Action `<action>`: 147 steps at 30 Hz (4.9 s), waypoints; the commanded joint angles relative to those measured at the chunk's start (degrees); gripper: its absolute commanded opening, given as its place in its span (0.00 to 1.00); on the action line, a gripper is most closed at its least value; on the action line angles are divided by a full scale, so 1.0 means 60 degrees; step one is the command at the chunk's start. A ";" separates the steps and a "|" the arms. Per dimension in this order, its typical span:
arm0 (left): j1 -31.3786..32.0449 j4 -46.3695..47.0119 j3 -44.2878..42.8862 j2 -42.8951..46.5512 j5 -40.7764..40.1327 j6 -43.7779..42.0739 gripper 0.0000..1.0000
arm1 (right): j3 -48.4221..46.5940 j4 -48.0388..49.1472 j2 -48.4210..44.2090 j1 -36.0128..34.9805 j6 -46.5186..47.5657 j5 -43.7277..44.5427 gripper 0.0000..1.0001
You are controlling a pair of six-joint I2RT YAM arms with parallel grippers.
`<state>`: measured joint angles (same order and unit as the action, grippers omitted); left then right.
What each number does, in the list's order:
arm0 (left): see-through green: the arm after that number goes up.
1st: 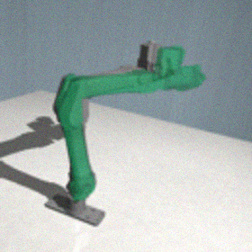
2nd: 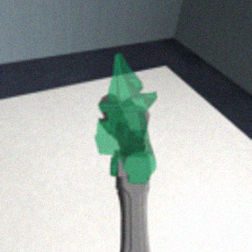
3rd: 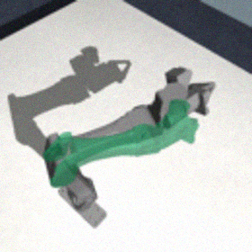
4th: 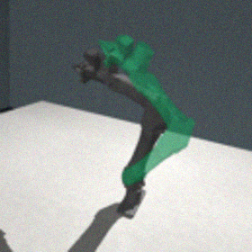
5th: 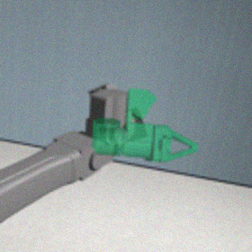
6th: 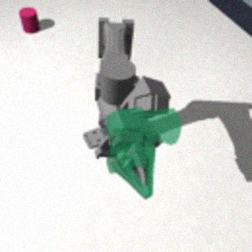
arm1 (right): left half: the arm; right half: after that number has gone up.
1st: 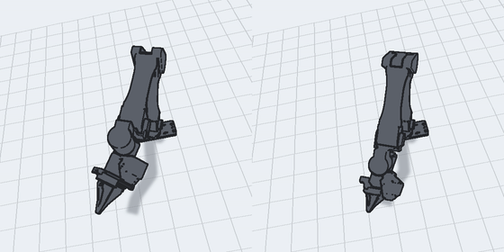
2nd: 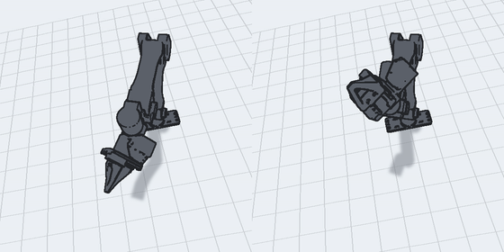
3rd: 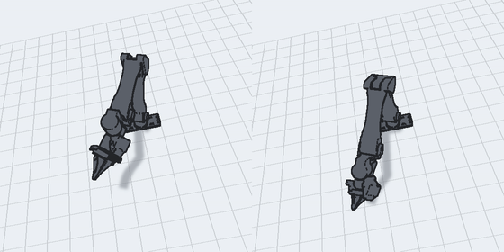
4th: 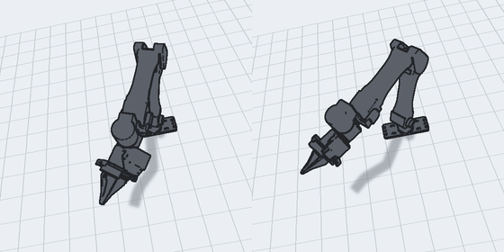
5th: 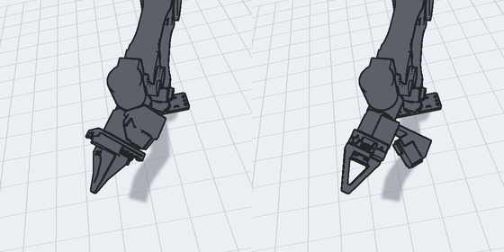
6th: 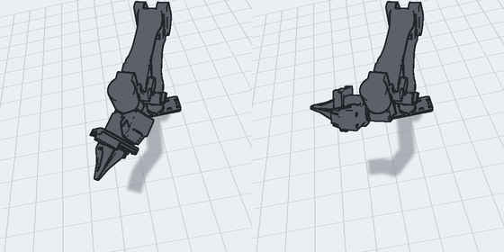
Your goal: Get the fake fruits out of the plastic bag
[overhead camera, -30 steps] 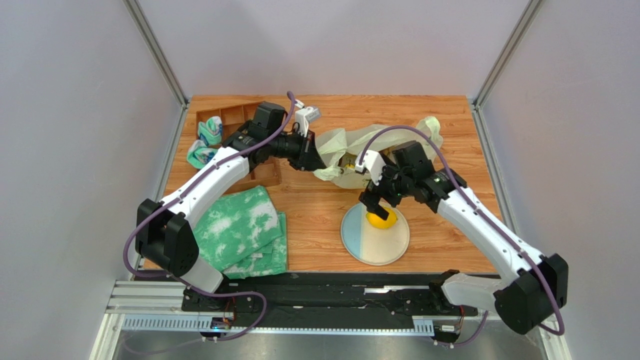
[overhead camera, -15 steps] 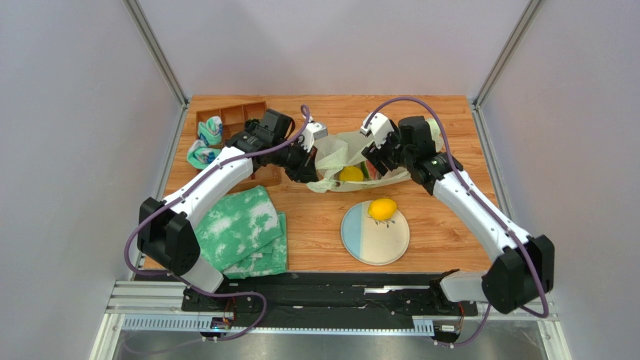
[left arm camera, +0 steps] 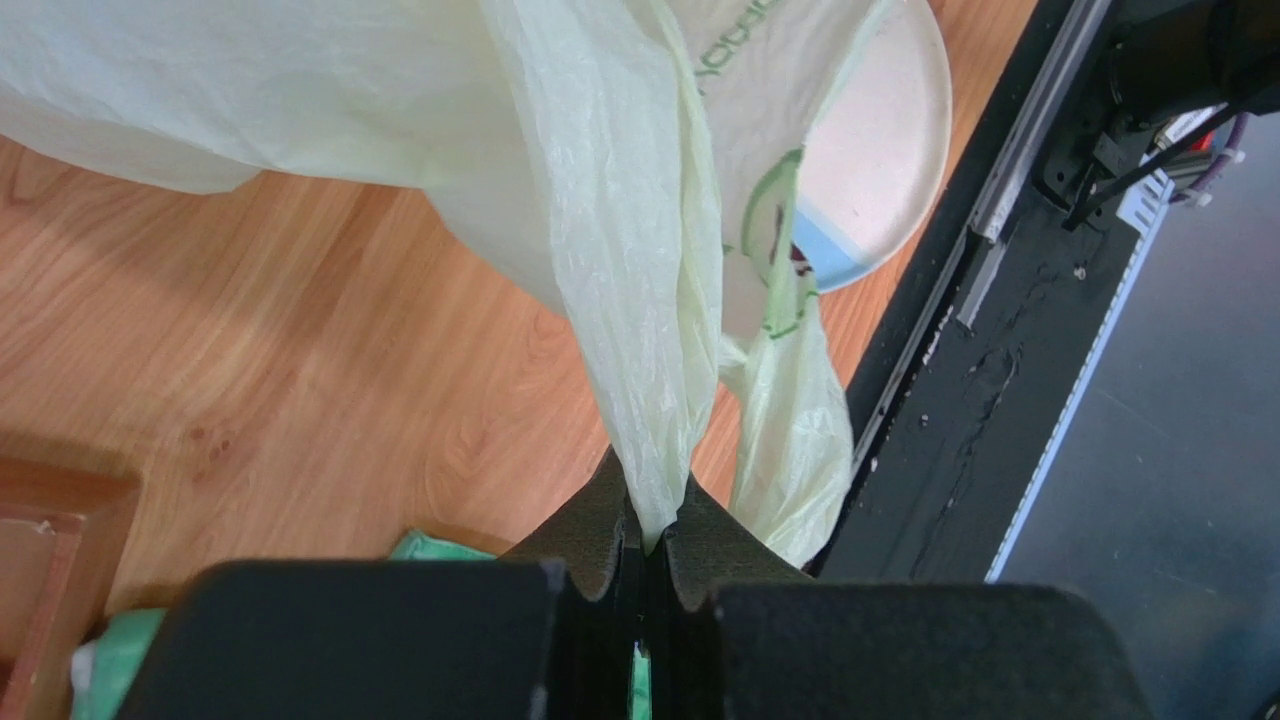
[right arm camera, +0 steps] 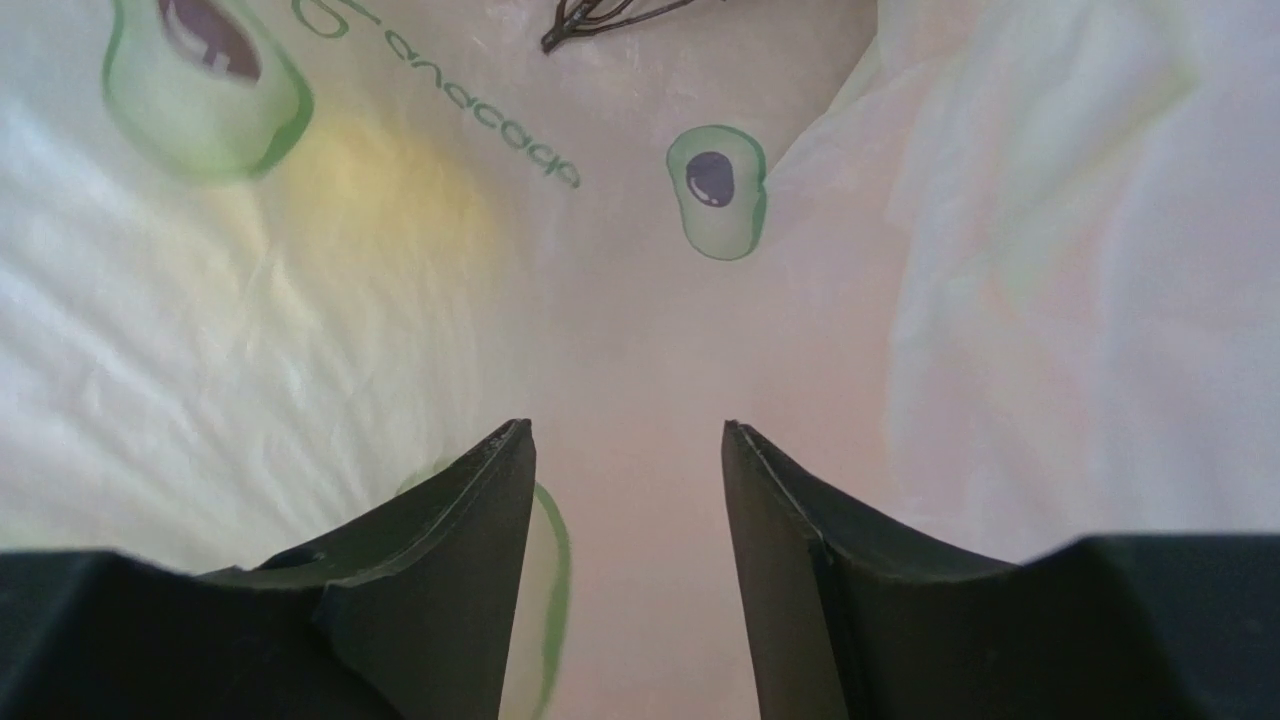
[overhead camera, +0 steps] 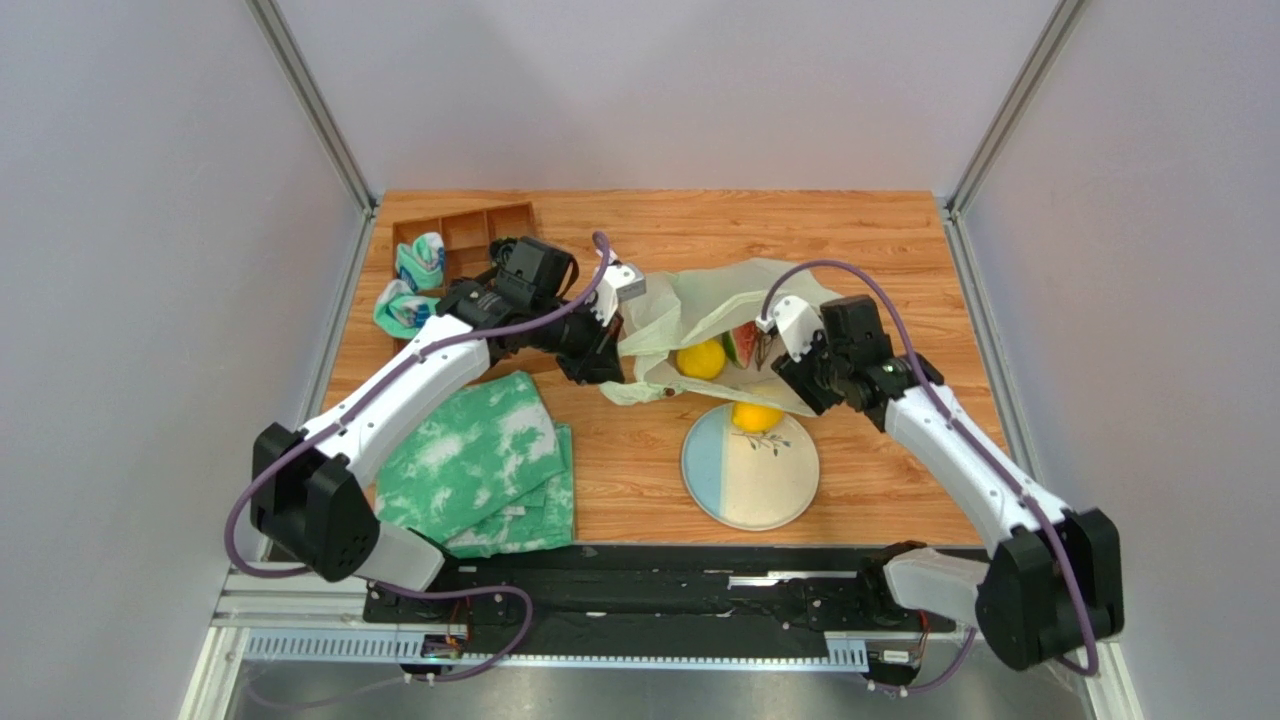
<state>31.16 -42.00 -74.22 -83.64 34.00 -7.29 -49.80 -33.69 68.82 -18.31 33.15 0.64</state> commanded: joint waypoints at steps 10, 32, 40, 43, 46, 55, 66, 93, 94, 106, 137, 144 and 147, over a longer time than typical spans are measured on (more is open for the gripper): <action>0.0051 -0.0310 0.0168 0.0331 -0.0671 -0.1436 0.00 | -0.3997 -0.0724 0.2751 -0.0376 -0.0790 -0.3578 0.47; -0.0153 0.0276 -0.1107 -0.0446 0.0220 0.0672 0.00 | -0.5541 -0.1914 0.4802 -0.1095 -0.1861 -0.3506 0.66; -0.0198 0.0437 -0.1078 -0.0431 0.0369 0.0673 0.00 | -0.6303 -0.1665 0.6122 -0.1153 -0.2418 -0.3037 0.75; -0.0198 0.0175 -0.1180 -0.0446 0.0208 0.0424 0.00 | -0.6523 -0.1344 0.6532 -0.1153 -0.2623 -0.3125 0.75; -0.0212 0.0086 -0.1108 -0.0416 0.0164 0.0307 0.00 | -0.6947 -0.1167 0.7089 -0.1153 -0.2872 -0.3212 0.76; -0.0212 0.0071 -0.0990 -0.0563 0.0354 0.0263 0.00 | -0.8545 -0.1269 0.8613 -0.1153 -0.2844 -0.3653 0.59; -0.0212 0.0247 -0.1195 -0.0958 0.0120 0.0248 0.00 | -0.7053 -0.0639 0.6407 -0.1022 -0.2156 -0.4047 0.15; -0.1208 -0.1025 -0.3768 -0.1587 0.0235 -0.0293 0.00 | -0.4609 -0.3818 -0.0085 -0.0962 0.0450 -0.6715 0.10; -0.1353 -0.1318 -0.4121 -0.2052 0.0469 -0.0294 0.00 | -0.3938 -0.3789 -0.0175 -0.1021 0.0931 -0.6714 0.10; -0.1560 -0.2024 -0.5091 -0.2789 0.0677 0.0394 0.00 | -0.2408 -0.2294 0.1609 -0.1592 0.2576 -0.6333 0.09; -0.1311 -0.1877 -0.4271 -0.2115 0.0105 0.0013 0.00 | -0.2466 -0.1621 0.3575 -0.2486 0.2197 -0.5498 0.76; -0.1223 -0.1965 -0.4403 -0.2203 0.0061 -0.0045 0.00 | -0.3417 -0.2395 0.2669 -0.2486 0.1493 -0.5864 0.81; -0.1223 -0.2009 -0.4403 -0.2218 -0.0100 -0.0132 0.00 | -0.3915 -0.2631 0.2069 -0.2443 0.1317 -0.5952 0.80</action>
<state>23.40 -53.98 -99.55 -98.83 34.26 -6.52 -67.81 -47.07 88.42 -32.93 43.55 -32.56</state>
